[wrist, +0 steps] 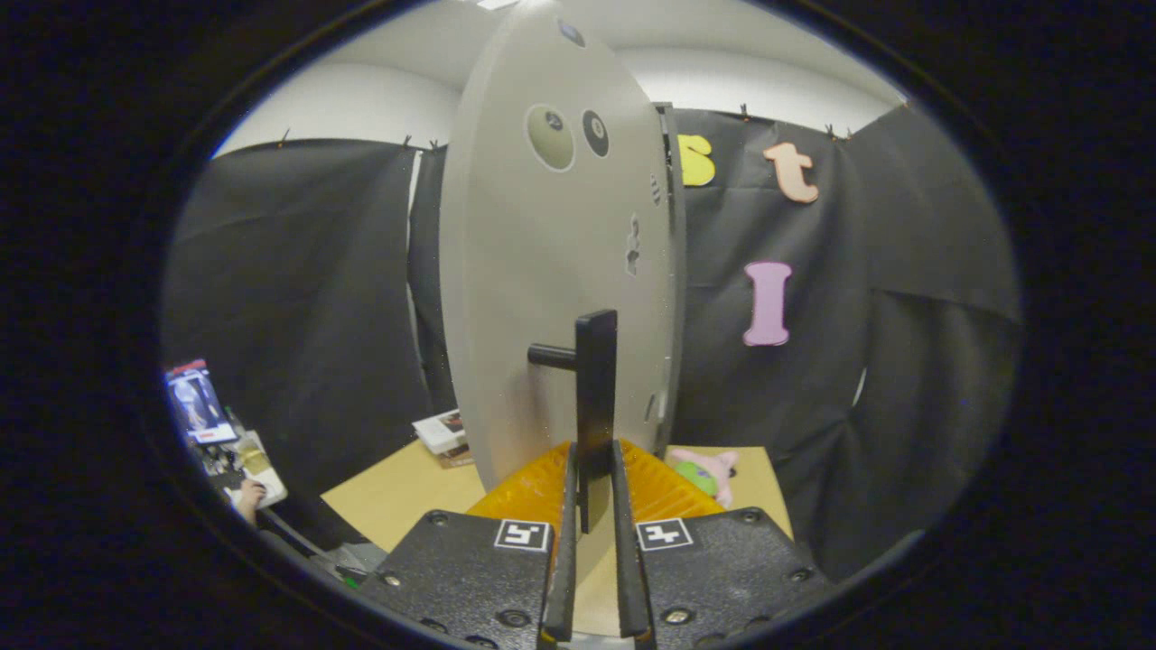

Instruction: Open the shoe cabinet door, grab the shoes and put them into the shoe cabinet, then close the shoe cabinet door.

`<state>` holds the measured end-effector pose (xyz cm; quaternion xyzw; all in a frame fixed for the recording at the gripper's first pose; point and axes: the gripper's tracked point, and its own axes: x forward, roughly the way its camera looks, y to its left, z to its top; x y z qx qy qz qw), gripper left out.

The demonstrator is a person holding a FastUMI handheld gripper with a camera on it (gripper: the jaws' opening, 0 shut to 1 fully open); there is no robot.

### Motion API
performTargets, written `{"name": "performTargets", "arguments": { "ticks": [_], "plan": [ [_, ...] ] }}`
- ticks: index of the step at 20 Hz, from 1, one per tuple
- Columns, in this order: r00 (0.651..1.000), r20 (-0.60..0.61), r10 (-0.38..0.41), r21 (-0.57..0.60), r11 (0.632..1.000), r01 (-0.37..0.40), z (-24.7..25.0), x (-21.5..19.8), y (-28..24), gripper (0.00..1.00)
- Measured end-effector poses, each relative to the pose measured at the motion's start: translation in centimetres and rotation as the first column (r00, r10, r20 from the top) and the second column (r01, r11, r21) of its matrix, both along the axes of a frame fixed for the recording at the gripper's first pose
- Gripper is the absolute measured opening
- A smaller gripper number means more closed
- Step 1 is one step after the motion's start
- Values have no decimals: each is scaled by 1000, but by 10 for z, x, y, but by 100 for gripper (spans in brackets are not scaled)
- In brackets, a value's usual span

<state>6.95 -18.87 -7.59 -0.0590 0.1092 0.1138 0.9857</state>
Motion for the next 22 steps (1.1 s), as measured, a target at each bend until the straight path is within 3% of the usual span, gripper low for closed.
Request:
{"name": "performTargets", "arguments": {
  "ticks": [5, 10, 14, 18, 22],
  "plan": [
    [981, -19, -192, 90, 977, 192, -2, 4, -30, 17],
    [984, -89, -155, 207, 963, 170, -3, -12, -24, 14],
    [977, -21, -211, 128, 969, 212, -5, -30, -28, 7],
    [971, -22, -237, 4, 971, 237, -28, -57, -11, 6],
    [964, -30, -265, -60, 963, 263, -60, -77, 22, 20]
  ]
}}
